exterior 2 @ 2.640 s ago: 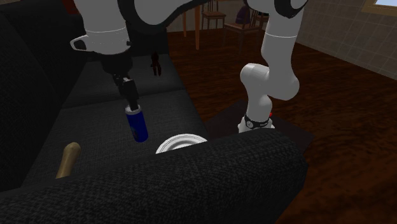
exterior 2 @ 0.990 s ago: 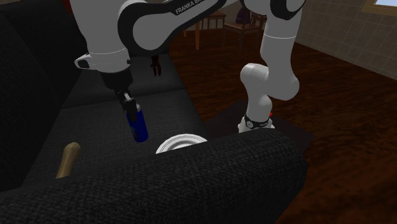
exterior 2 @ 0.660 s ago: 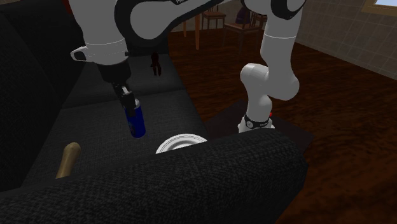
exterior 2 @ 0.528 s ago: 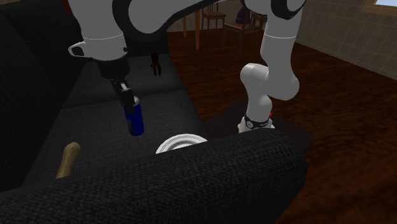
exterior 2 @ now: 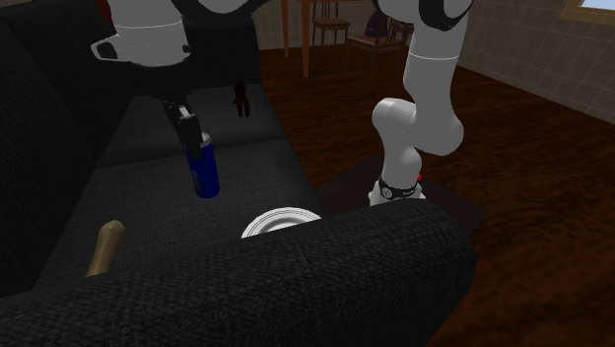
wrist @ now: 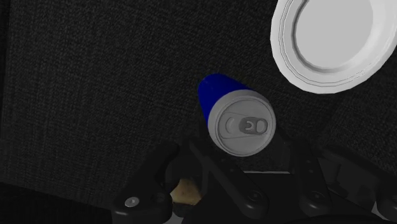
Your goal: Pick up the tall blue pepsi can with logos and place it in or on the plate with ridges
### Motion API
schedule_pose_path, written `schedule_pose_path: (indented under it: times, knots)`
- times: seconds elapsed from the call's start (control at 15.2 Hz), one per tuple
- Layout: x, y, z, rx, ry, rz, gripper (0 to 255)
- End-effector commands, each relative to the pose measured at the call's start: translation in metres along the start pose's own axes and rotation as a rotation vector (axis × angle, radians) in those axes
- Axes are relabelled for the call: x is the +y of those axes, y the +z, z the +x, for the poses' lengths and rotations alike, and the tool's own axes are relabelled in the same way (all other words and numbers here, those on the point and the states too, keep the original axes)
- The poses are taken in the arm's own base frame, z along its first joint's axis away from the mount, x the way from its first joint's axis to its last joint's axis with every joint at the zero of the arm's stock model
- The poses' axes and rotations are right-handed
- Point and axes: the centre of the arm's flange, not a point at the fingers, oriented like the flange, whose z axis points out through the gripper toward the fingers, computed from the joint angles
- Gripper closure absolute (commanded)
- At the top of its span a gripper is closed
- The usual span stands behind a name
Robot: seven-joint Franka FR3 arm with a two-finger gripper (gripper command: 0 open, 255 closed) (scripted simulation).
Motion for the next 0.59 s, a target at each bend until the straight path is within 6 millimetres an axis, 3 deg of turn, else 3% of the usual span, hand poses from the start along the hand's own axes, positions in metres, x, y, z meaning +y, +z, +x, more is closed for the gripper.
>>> schedule_pose_path:
  times: [0.0,0.07,0.53]
  knots:
    - [0.000,-0.012,-0.001,0.000,0.000,0.000,255]
    - [0.000,-0.016,-0.001,0.000,0.000,0.000,255]
    - [-0.086,-0.037,-0.027,0.000,0.000,0.000,255]
